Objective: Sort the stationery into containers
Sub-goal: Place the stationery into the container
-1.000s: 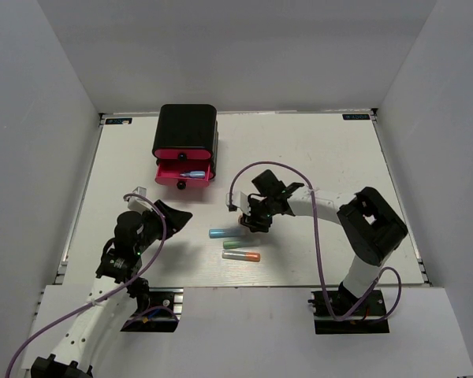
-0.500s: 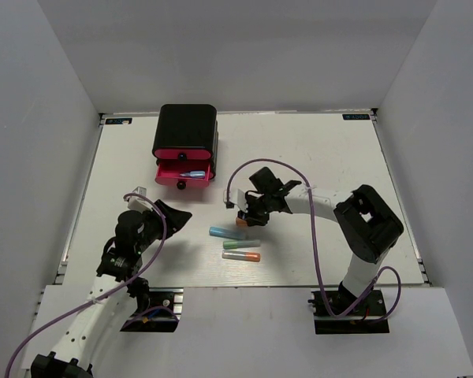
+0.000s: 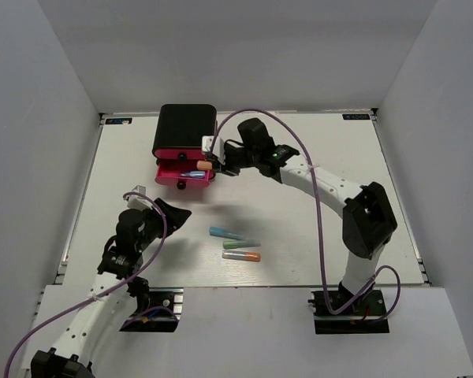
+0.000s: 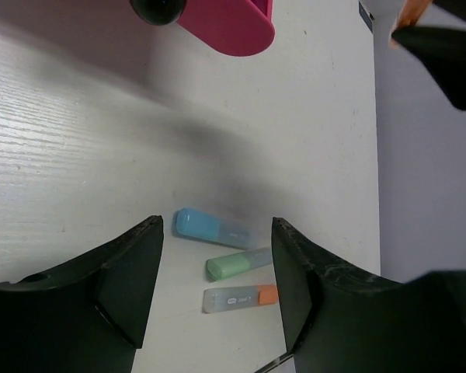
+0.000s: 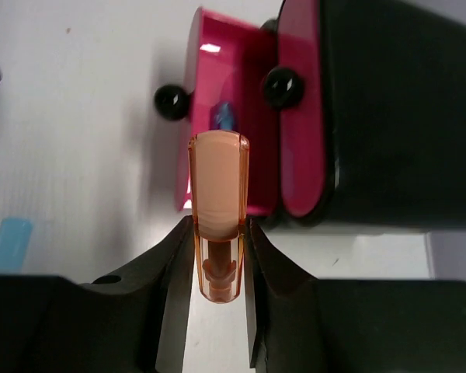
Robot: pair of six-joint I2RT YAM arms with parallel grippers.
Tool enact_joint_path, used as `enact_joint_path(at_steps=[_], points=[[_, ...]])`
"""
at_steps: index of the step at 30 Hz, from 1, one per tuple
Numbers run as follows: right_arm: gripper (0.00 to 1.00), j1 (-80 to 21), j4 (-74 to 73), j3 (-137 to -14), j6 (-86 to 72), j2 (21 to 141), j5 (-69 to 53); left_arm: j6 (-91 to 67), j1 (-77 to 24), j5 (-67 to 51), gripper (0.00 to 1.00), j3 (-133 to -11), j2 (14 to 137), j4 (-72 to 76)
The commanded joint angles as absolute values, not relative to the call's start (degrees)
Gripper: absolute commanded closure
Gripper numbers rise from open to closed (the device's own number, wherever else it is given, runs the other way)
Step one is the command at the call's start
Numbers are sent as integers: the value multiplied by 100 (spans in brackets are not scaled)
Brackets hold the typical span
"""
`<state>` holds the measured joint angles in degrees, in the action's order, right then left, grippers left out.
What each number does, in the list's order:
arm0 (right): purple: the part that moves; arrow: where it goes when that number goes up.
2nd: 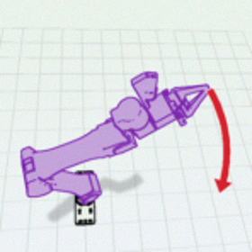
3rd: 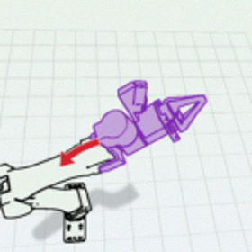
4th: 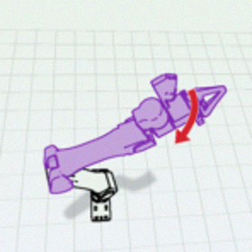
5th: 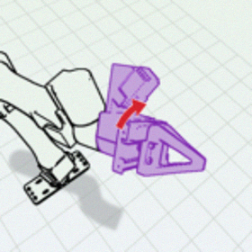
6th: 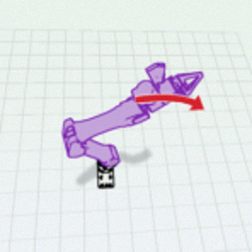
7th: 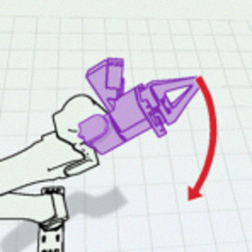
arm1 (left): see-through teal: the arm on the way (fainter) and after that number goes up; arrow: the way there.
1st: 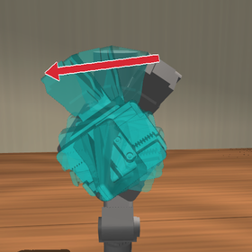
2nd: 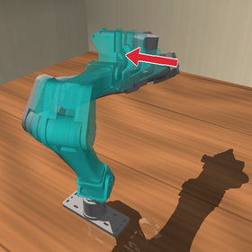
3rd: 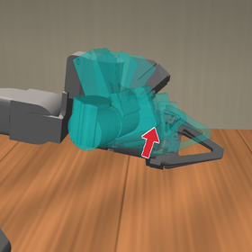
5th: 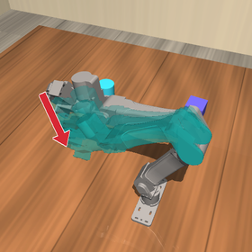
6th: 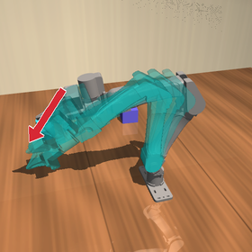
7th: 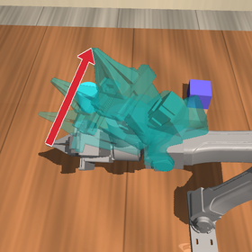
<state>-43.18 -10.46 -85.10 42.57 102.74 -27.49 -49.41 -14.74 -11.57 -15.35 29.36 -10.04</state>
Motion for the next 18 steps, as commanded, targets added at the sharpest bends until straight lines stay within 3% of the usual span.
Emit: enact_joint_path(at_steps=[1, 18], points=[[93, -4377, -572, -8885, 4149, 10852, -2988, -4948, -1477, -984, 32, -1468, 2953, -879], [87, -4562, 510, -9888, 3727, 11865, -2725, -5001, -1477, -817, 32, -1459, 2892, -888]])
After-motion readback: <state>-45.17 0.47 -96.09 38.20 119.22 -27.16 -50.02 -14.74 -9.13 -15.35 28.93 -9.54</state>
